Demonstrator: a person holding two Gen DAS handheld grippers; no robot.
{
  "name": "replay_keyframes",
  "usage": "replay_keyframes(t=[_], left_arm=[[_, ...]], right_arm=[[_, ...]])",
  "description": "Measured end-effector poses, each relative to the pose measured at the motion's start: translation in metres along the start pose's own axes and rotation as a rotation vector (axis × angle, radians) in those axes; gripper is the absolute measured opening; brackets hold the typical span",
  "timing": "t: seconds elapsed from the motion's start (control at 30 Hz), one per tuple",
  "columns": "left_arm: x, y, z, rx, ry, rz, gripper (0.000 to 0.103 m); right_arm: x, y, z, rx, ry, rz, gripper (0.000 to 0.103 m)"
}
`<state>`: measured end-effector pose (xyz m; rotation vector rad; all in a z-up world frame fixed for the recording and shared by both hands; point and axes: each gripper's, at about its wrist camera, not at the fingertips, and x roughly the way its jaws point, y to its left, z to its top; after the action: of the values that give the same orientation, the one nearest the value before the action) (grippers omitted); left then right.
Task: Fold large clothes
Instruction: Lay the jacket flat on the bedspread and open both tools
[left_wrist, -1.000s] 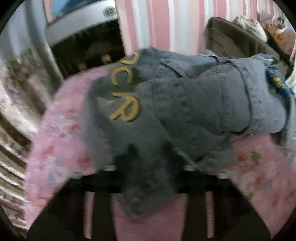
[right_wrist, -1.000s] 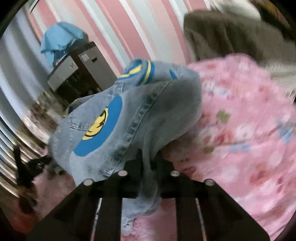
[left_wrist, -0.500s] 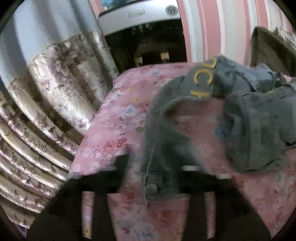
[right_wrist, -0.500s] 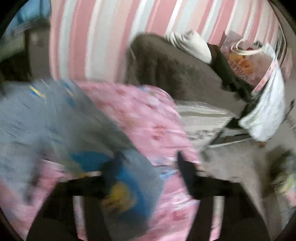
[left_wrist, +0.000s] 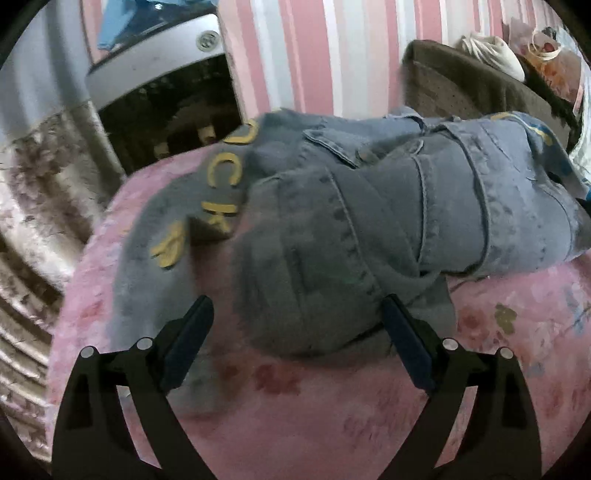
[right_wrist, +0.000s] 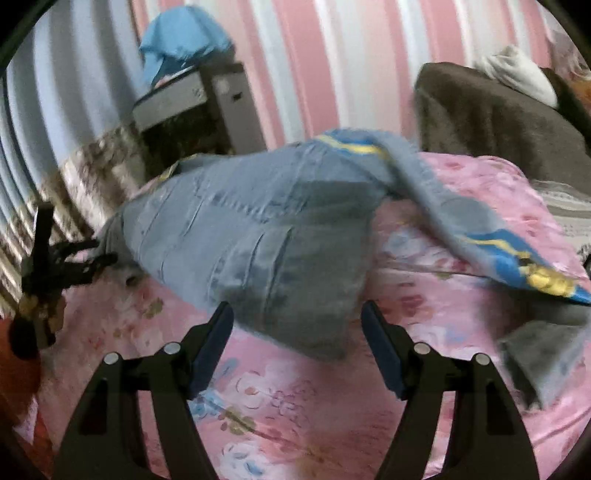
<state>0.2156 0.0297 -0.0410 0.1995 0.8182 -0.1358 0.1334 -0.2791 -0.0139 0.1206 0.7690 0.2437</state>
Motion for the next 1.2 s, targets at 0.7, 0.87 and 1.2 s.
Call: replay_keyframes(t=[0.7, 0.87, 1.2], left_arm=[[-0.126, 0.007, 0.049, -0.095, -0.108, -0.367, 0.009], [-0.187, 0.014, 0.045, -0.071, -0.09, -0.472, 0.011], [-0.115, -0.006, -0.03, 0.048, 0.125, -0.283, 0.053]], right_arm=[[-0.082, 0.031, 0.058, -0.1, -0.188, 0.029, 0.014], [-0.153, 0.026, 0.071, -0.054, -0.257, 0.055, 0.014], [-0.08, -0.005, 0.037, 0.032, 0.036, 0.007, 0.026]])
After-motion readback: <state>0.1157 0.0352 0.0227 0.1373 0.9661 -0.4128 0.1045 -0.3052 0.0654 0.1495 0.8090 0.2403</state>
